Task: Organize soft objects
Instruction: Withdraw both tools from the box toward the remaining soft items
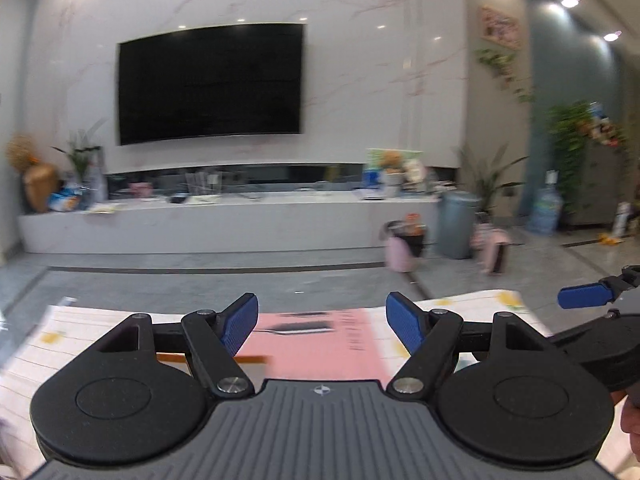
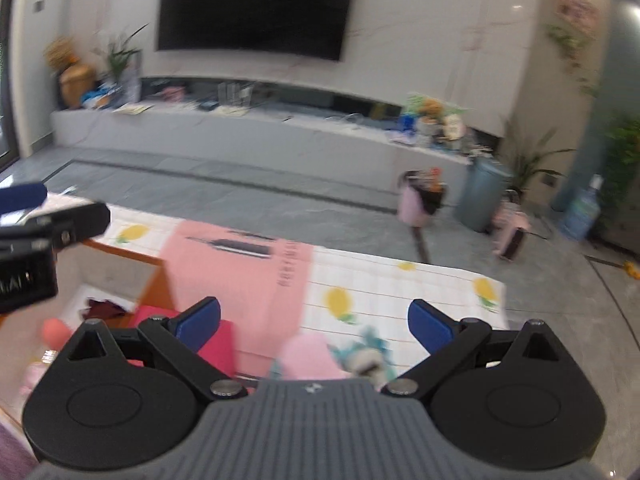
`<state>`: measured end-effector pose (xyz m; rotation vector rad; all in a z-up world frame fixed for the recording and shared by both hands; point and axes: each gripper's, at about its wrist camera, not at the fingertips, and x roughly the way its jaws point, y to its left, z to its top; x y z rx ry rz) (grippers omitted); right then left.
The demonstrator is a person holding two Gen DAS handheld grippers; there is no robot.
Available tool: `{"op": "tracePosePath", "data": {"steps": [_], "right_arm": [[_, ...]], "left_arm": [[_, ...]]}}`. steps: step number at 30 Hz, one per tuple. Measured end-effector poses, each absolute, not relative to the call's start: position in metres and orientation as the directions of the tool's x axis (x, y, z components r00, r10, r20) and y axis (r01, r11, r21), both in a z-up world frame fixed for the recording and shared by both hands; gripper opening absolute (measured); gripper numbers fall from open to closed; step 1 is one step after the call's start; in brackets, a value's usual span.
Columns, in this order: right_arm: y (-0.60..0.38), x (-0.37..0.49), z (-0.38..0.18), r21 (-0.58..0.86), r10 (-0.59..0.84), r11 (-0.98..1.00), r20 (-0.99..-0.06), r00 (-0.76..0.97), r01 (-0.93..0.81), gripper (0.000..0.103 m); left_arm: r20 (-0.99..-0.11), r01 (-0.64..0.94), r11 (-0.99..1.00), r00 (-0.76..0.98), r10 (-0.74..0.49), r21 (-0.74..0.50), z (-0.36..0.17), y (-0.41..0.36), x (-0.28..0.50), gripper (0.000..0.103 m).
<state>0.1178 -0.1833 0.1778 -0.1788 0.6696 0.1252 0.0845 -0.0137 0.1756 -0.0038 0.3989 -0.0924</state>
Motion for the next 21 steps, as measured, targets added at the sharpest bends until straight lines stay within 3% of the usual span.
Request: {"op": "tracePosePath", "data": {"steps": [8, 14, 21], "right_arm": [[-0.251, 0.06, 0.132, -0.077, -0.057, 0.997, -0.543, 0.838, 0.018, 0.1], [-0.267, 0.05, 0.07, -0.039, -0.087, 0.996, -0.612, 0.786, 0.08, 0.1], [-0.281, 0.048, 0.034, -0.011, -0.055, 0.998, -0.706, 0.706, 0.066, 0.1]], "left_arm": [[-0.285, 0.129, 0.991, 0.949, -0.137, -0.045, 0.114, -0.049, 0.041, 0.086], [-0.29, 0.131, 0.991, 0.949, -0.119, 0.021, 0.076, -0.058, 0.02, 0.086], [-0.353, 0.185, 0.983, 0.918, -0.179, -0.016, 0.033, -0.055, 0.01, 0.086]]}}
